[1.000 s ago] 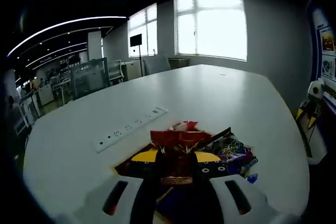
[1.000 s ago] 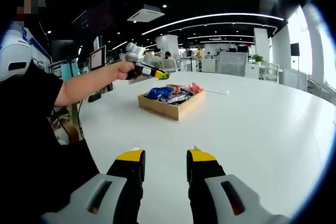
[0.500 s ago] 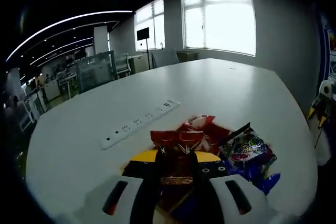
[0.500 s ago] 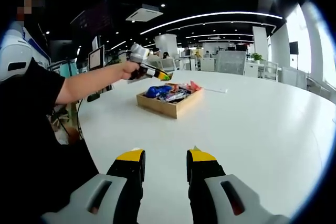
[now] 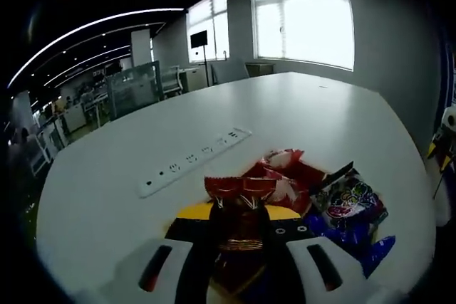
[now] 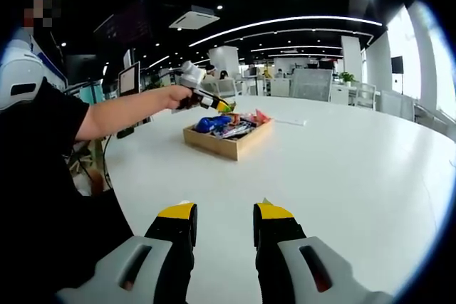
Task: Pick up the scattered marshmallows, QQ candies, Oreo cookies, and mixed nuts on the table and sort them into separate containers
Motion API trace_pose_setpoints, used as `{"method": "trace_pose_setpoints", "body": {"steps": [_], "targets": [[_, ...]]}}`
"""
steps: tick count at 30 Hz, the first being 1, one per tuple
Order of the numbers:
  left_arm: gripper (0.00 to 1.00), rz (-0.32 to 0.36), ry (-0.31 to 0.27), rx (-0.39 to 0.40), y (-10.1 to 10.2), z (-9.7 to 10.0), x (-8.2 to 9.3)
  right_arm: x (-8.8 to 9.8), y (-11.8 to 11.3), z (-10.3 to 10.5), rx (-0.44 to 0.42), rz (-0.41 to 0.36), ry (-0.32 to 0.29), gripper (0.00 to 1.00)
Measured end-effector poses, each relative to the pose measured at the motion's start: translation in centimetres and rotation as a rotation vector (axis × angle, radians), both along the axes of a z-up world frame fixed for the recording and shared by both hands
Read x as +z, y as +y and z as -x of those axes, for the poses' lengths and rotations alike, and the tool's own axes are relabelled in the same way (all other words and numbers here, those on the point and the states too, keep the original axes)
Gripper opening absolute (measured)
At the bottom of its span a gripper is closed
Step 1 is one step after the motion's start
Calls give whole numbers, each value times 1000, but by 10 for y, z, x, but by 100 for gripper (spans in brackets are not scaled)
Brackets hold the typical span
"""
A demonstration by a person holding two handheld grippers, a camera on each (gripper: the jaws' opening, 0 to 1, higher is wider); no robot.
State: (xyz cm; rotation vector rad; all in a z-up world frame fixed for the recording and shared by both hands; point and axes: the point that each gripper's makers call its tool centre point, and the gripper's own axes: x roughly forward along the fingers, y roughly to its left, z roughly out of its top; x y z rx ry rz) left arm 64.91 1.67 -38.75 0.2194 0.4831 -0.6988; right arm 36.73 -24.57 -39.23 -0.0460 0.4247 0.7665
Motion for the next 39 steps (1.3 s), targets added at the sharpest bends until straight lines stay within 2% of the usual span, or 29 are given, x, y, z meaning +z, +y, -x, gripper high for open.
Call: {"method": "trace_pose_setpoints", "body": {"steps": [1,4,5,15,16,22,39], "targets": [[33,-7,7,10,2,-1,-3,0,0,0,0,-1,-1,28],[53,4,15,27,3,-1,-3,0,-1,-1,-4,-1,0,28],[55,1,12,29,3,-1,-3,0,-1,-1,-4,-1,0,28],[54,18,2,27,6,10,7,0,5,1,6,-4,0,28],[54,25,2,28,13,0,9,0,5,1,6,-3,-1,28],[53,47,4,30,24,2,12,3,11,2,16,-3,-10,28],[52,102,-8,40,49,25,29,18,30,6,51,-3,-59,32]]}}
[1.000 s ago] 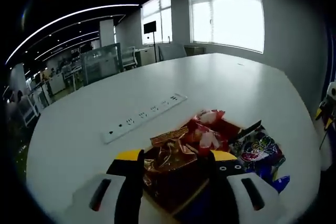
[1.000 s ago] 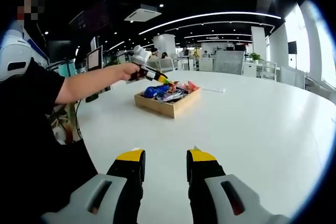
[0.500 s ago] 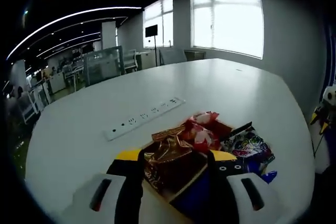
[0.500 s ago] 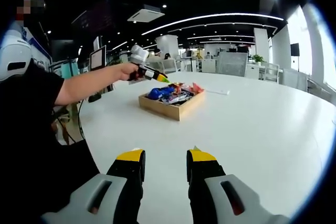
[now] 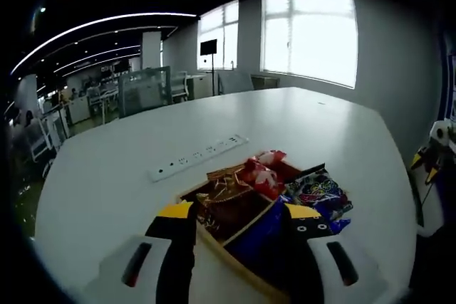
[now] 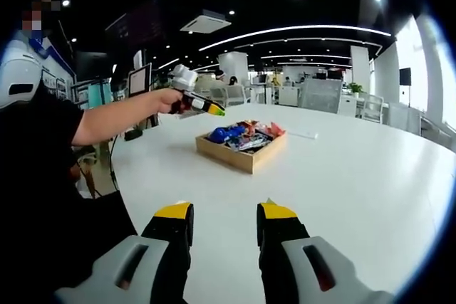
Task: Pick up the scattered marshmallows, QQ candies, Oreo cookies, and mixed nuts on the table and sort them into separate containers
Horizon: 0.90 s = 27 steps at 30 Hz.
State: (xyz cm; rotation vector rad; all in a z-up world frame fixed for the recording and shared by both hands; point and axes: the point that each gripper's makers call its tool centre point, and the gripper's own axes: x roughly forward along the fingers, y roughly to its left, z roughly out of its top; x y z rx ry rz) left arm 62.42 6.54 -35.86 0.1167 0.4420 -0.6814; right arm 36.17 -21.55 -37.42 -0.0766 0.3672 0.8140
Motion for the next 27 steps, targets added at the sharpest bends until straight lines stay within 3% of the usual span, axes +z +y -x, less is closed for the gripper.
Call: {"method": "trace_pose_setpoints", "body": {"steps": [7,15,22,27], "targets": [[53,11,-15,-12,6,18,9,5,7,-3,6,-10,-25,36],[53,22,-28,-22,9,55,14,10,12,-4,13,-11,-42,37],[53,60,-44,-9,30,71,21,16,19,-6,24,-14,-54,37],[53,74,-61,7,41,93,23,19,24,-7,32,-18,-63,37]]}}
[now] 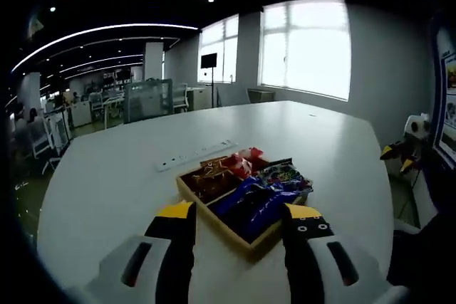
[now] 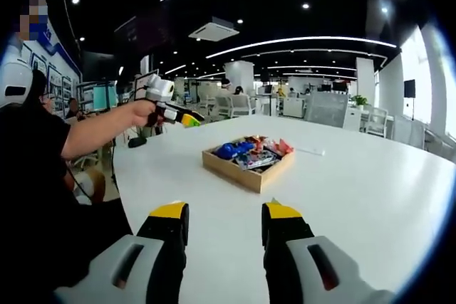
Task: Pick up the scattered marshmallows, QQ candies, Oreo cookies, and mixed nuts on the table and sort them into separate containers
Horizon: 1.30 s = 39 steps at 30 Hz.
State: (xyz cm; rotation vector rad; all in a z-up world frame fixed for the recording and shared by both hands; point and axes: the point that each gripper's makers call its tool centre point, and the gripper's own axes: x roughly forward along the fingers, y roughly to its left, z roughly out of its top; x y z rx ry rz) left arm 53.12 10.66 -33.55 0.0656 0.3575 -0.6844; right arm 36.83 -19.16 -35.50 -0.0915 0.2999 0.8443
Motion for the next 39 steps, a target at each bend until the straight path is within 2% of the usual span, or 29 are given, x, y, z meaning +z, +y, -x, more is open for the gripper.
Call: {"method": "trace_pose_setpoints", "body": {"steps": [11,26,34,39], "targets": [[54,36,-35,31,22,37,7,12,16,0,36,-14,-50,37],[56,70,-114,87,56,94,29,12,34,-3,66,-11,-41,38],[56,84,-153,115,65,128,40,12,43,-3,82,-11,-41,38],[56,101,-173,130,81,135,47,12,48,-3,92,-11,-41,38]]}}
